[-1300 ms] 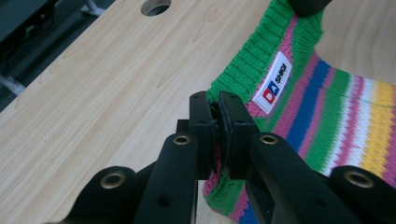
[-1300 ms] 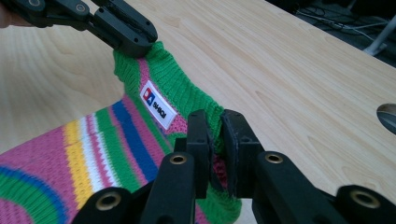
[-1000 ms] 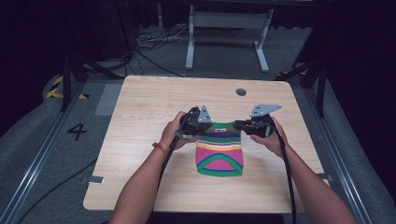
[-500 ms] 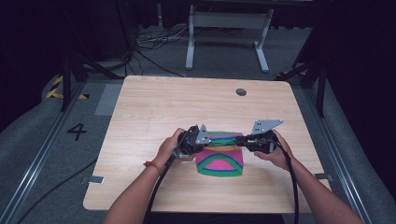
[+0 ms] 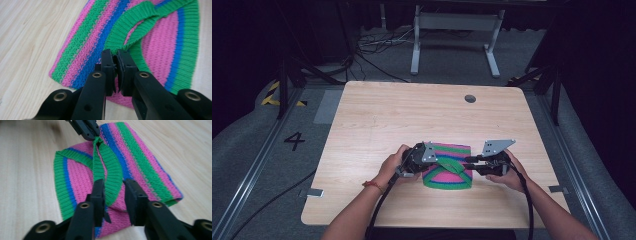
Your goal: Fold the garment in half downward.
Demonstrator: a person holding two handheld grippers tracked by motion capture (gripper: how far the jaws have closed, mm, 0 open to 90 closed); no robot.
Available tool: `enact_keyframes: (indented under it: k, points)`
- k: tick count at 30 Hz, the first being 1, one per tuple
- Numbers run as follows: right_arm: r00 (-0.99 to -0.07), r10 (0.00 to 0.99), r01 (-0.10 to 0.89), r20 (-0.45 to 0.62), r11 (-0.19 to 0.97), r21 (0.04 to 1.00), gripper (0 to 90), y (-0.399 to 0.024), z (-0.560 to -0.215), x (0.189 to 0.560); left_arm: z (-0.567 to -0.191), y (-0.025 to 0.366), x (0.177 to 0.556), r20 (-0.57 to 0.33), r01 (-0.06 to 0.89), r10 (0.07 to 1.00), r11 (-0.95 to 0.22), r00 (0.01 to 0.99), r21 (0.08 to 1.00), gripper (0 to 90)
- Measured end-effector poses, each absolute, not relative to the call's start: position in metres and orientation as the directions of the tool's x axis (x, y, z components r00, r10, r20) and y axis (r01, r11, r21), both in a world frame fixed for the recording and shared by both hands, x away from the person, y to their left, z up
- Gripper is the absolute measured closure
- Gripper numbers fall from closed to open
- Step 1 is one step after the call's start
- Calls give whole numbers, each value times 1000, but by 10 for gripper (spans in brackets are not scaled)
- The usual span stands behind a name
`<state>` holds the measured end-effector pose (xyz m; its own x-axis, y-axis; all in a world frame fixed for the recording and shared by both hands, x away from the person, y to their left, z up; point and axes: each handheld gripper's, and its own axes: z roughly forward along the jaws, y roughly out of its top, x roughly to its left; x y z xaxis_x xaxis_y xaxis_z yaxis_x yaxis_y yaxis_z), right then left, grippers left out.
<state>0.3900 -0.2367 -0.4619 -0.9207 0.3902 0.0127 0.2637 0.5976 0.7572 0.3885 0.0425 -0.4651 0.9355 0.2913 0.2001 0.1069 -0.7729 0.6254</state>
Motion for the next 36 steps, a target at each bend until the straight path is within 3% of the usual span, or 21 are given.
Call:
enact_keyframes:
  k: [3,9,14,18,24,29,36]
  points:
    - [-926,377,253,-3,627,736,622,-231,-466,383,-470,41,382,192,100,269,-787,944,608,836]
    - [-936,353,241,-11,661,711,601,-219,-478,382,-479,42,377,174,105,260,-791,950,603,806]
    - [-936,348,225,-41,686,691,741,-215,-485,386,-483,42,377,180,118,285,-778,941,617,767]
    - [-931,361,222,-60,688,691,856,-214,-485,388,-483,40,378,203,120,304,-779,931,616,814]
    - [-934,351,208,-61,678,705,875,-217,-474,386,-472,43,378,230,111,325,-764,917,635,851]
    - [-948,315,191,-41,669,718,874,-225,-459,376,-461,45,366,191,103,293,-754,937,649,847]
    - [-969,246,175,-10,718,674,870,-225,-463,361,-477,34,349,176,76,206,-829,963,554,843]
